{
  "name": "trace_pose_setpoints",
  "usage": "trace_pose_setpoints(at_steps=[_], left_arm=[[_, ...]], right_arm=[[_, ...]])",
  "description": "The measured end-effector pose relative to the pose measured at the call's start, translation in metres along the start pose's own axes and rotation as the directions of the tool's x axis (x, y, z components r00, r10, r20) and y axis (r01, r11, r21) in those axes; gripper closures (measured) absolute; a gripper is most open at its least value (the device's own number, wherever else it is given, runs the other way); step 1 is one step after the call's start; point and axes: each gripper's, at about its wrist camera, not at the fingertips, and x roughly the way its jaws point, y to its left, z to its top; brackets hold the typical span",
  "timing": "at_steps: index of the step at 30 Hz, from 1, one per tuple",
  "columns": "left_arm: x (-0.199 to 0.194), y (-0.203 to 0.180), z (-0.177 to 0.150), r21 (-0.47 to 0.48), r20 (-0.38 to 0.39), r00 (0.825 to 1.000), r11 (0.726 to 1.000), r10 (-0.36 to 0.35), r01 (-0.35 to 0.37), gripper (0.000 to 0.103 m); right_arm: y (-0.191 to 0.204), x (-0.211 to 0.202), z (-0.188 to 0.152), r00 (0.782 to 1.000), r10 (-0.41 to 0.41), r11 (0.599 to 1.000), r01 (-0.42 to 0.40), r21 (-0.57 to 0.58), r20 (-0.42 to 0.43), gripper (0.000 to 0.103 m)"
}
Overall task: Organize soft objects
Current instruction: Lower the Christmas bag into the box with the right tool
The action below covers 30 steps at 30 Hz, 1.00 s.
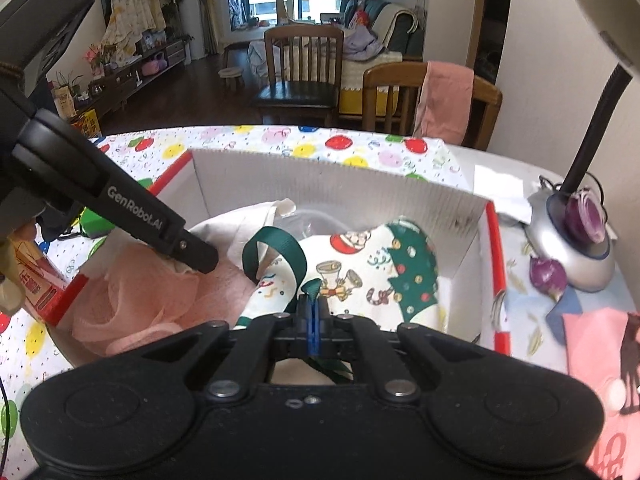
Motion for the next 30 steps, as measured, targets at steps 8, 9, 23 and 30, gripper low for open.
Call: trace_pose_setpoints(at_steps=[8,9,23,30], left_arm=[[0.016,0.003,-0.009,0.024,-0.031,0.999,0.999,0.033,-0.032,0.089],[0.016,0.003,-0.01,0.023,-0.032,0.999,0.999,0.031,-0.03,0.089],[-0.011,0.0,-0.02,0.035,0.034,0.999,0.999,0.025,-0.026,0.077],[-0.031,-0.002,-0.03,0.04,0.074,0.997,0.999,-0.005,0.002,0.028]], right_arm=[[-0.003,0.002,-0.004,0.999,0.016,0.998,-0.013,0.065,-0.037,0.087],[-0.004,0.001,-0.004,0.999,0.022,0.997,-0.019,0.071,-0.041,0.086],[-0.005,-0.025,-0.004,0.998,0.052,0.995,-0.049,0.088,-0.034,0.055],[0.002,-0.041,-0.002,0.998,0.06,0.995,-0.059,0.085,-0.01,0.05]])
